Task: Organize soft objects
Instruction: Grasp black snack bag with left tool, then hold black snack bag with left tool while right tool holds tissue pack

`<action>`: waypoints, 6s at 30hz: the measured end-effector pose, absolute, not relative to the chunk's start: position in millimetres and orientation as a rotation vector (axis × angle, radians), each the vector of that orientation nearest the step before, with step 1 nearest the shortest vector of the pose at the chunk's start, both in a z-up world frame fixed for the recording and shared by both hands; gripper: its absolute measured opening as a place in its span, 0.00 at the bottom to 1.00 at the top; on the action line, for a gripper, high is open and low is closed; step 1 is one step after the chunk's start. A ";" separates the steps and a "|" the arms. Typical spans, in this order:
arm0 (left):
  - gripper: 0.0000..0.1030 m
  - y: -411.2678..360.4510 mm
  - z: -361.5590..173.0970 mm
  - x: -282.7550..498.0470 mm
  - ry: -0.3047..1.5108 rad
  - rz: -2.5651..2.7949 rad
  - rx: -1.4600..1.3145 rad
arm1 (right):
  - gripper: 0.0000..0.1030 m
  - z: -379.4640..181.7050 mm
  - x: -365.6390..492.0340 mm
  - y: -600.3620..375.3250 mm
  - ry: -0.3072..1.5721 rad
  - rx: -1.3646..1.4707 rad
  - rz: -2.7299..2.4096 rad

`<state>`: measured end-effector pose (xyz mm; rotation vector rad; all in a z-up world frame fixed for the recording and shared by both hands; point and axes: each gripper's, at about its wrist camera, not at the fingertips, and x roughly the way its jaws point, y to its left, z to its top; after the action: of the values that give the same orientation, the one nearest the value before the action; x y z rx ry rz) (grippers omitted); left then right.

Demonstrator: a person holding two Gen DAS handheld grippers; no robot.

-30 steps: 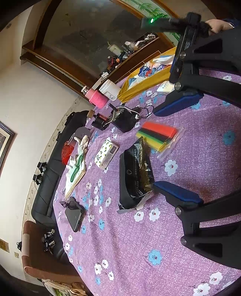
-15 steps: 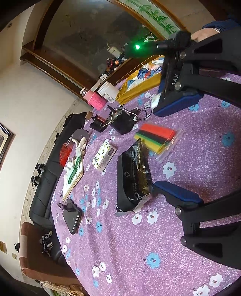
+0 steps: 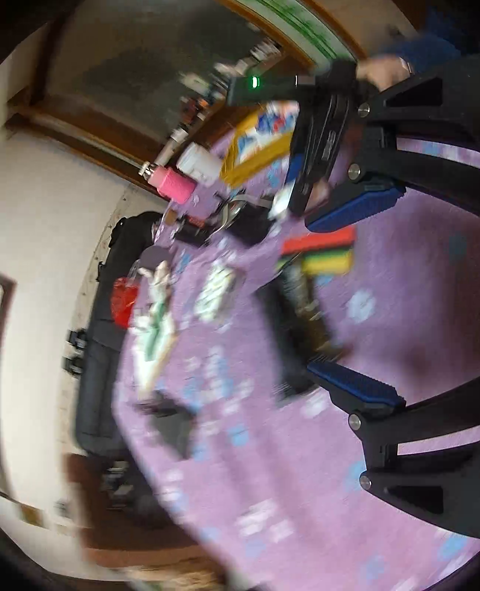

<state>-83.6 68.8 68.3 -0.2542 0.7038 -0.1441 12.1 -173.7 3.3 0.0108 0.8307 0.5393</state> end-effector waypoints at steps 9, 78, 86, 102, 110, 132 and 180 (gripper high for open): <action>0.63 57.2 50.8 -24.1 0.849 -0.224 0.085 | 0.47 19.6 -4.1 -169.0 0.793 0.037 0.601; 0.31 29.2 54.7 -43.0 0.533 0.238 -0.079 | 0.48 4.8 2.1 -162.4 0.796 -0.003 0.545; 0.31 27.7 56.9 -49.4 0.509 0.222 -0.077 | 0.47 2.4 4.2 -161.5 0.794 -0.013 0.528; 0.31 28.2 58.1 -50.1 0.510 0.213 -0.076 | 0.47 0.1 4.2 -160.0 0.800 -0.019 0.524; 0.31 28.8 57.6 -49.1 0.515 0.210 -0.082 | 0.47 2.4 4.9 -164.1 0.788 -0.010 0.513; 0.31 34.7 57.5 -49.7 0.513 0.208 -0.113 | 0.48 10.5 -0.2 -167.3 0.763 0.007 0.533; 0.31 36.2 56.6 -48.7 0.510 0.196 -0.131 | 0.48 11.7 -0.1 -166.7 0.770 0.019 0.537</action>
<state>-48.7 36.2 56.6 -0.1310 0.5098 0.1964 -0.1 -166.7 11.7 0.0188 0.7697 0.5374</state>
